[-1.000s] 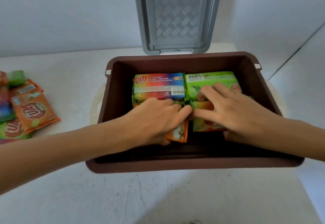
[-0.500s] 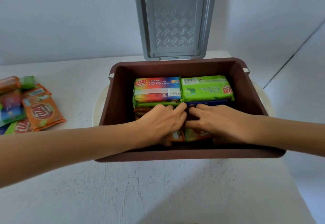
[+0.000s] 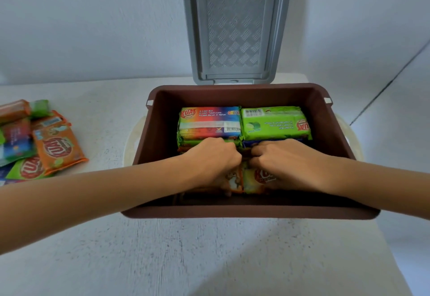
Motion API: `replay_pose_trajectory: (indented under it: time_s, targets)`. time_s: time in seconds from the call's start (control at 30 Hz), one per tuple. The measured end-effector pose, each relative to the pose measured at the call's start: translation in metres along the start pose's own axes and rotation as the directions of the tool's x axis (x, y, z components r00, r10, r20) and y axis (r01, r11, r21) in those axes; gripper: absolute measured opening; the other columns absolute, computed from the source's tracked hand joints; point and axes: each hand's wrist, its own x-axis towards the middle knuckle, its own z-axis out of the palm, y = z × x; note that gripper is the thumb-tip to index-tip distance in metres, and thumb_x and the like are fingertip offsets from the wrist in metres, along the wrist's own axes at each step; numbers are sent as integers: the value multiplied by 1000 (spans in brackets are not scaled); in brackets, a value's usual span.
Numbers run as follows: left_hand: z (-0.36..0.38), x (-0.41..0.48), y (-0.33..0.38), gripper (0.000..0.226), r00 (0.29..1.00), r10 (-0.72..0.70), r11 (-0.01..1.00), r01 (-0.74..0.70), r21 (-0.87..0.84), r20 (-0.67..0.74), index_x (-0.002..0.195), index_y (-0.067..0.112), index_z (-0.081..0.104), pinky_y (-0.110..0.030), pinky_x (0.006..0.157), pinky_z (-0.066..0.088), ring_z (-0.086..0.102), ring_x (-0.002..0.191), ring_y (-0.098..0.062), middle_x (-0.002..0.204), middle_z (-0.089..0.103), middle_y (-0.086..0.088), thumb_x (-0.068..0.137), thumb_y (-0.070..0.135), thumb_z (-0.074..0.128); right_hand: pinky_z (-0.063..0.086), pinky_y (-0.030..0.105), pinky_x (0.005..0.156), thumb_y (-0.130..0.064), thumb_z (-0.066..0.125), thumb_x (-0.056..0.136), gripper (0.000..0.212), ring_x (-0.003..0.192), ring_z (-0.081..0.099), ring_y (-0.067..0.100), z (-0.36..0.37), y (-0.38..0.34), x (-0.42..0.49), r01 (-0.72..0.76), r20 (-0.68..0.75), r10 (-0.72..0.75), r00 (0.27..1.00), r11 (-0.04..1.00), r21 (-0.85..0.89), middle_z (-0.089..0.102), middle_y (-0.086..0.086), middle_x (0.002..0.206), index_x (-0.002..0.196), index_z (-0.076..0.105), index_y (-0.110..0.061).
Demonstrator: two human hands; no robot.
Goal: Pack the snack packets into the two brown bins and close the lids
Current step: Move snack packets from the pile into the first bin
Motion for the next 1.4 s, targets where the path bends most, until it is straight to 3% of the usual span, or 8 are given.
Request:
replay_pose_trajectory:
  time_s: [0.2, 0.33, 0.43, 0.6, 0.87, 1.07, 1.23, 1.4]
  targets:
    - [2, 0, -5, 56, 999, -13, 1000, 14, 12, -47, 116, 14, 56, -30, 66, 37, 59, 101, -24, 117, 57, -4, 80, 56, 59, 51, 39, 77, -34, 54, 85, 32, 108, 55, 19, 2, 4, -1, 13, -25, -12, 1000, 999, 43, 54, -3, 118, 115, 58, -20]
    - [-5, -20, -22, 51, 997, -22, 980, 6, -198, -78, 119, 27, 60, -28, 72, 48, 59, 98, -14, 110, 64, 6, 80, 59, 56, 51, 35, 79, -35, 52, 88, 30, 106, 57, 17, -2, 8, -1, 16, -68, -9, 998, 994, 105, 56, -5, 114, 116, 57, -25]
    - [-20, -55, -45, 42, 978, -124, 852, 18, -523, -168, 117, 29, 62, -22, 76, 53, 60, 94, -2, 108, 65, 13, 80, 49, 62, 44, 23, 86, -41, 56, 87, 43, 106, 53, 6, -28, 10, 3, 13, -113, 8, 994, 983, 181, 56, -9, 124, 129, 49, -34]
    - [-16, -124, -89, 18, 804, -487, 627, 49, -777, -342, 96, 27, 70, -4, 70, 48, 64, 80, 6, 83, 69, 15, 78, 28, 70, 38, 8, 64, -34, 64, 83, 36, 80, 54, -4, -88, 4, 21, 90, -347, 25, 937, 946, 312, 64, -16, 101, 119, 62, -29]
    - [68, -225, -132, 32, 595, -803, 423, 526, -738, -36, 112, 22, 64, -23, 84, 42, 57, 94, -10, 110, 65, 1, 81, 29, 67, 45, 29, 79, -29, 60, 87, 32, 91, 51, 7, -146, -53, 127, 308, -511, -151, 846, 921, 238, 63, -4, 107, 118, 62, -24]
    - [144, -280, -142, 80, 490, -859, 276, 689, -670, 150, 142, 21, 31, -36, 109, 25, 28, 134, -22, 147, 30, -4, 75, 42, 71, 41, 30, 84, -30, 63, 86, 43, 105, 54, 23, -160, -121, 218, 418, -383, -309, 870, 875, 245, 57, 11, 118, 127, 55, -21]
    - [184, -286, -137, 89, 632, -767, 450, 649, -614, 106, 142, 27, 31, -44, 115, 21, 22, 139, -19, 150, 30, 2, 68, 44, 77, 23, 38, 111, -57, 47, 87, 81, 141, 15, 35, -148, -175, 279, 337, -62, -333, 941, 902, 268, 15, 20, 153, 150, 6, -27]
    - [193, -277, -133, 78, 718, -694, 669, 618, -414, -49, 139, 28, 39, -37, 112, 22, 34, 136, -18, 144, 42, 2, 71, 50, 71, 18, 47, 113, -51, 47, 90, 82, 138, 9, 45, -115, -197, 313, 208, -151, -157, 976, 877, 432, -4, 21, 153, 148, -7, -32]
